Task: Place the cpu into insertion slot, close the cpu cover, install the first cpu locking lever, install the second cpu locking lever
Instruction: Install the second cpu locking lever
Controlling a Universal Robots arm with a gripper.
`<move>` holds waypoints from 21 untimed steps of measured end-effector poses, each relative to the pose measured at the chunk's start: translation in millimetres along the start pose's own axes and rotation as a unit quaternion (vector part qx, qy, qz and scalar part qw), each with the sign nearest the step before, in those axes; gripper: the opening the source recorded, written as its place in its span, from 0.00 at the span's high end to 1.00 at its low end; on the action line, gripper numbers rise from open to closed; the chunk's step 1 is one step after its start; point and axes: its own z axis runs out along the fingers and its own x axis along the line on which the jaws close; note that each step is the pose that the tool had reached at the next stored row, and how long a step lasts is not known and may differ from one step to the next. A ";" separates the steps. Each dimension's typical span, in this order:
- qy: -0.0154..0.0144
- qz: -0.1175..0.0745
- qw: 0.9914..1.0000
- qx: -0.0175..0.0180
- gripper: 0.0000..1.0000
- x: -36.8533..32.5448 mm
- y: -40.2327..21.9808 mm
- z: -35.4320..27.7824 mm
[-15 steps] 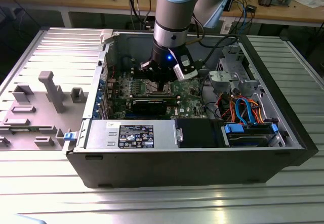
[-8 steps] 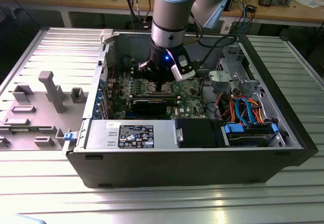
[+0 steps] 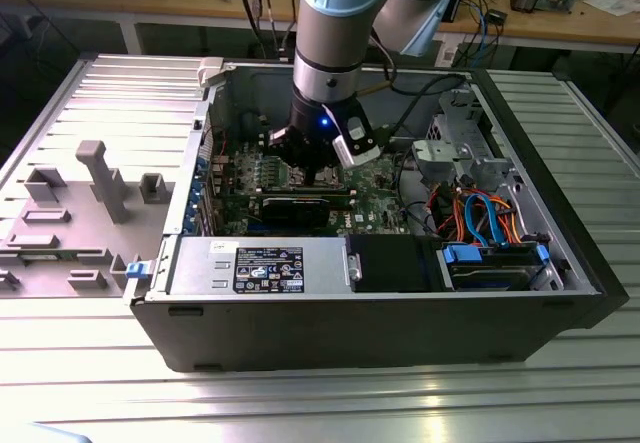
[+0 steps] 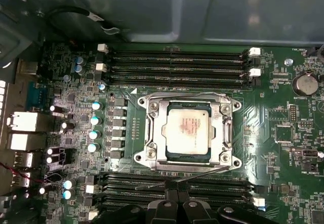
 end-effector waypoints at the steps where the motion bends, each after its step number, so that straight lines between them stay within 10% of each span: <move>1: 0.000 0.000 1.000 -0.001 0.89 1.1 -0.2 0.4; 12: -0.001 -0.001 1.000 -0.018 0.89 12.4 -2.8 7.6; 21: -0.001 -0.001 1.000 -0.023 0.89 12.7 -2.9 8.5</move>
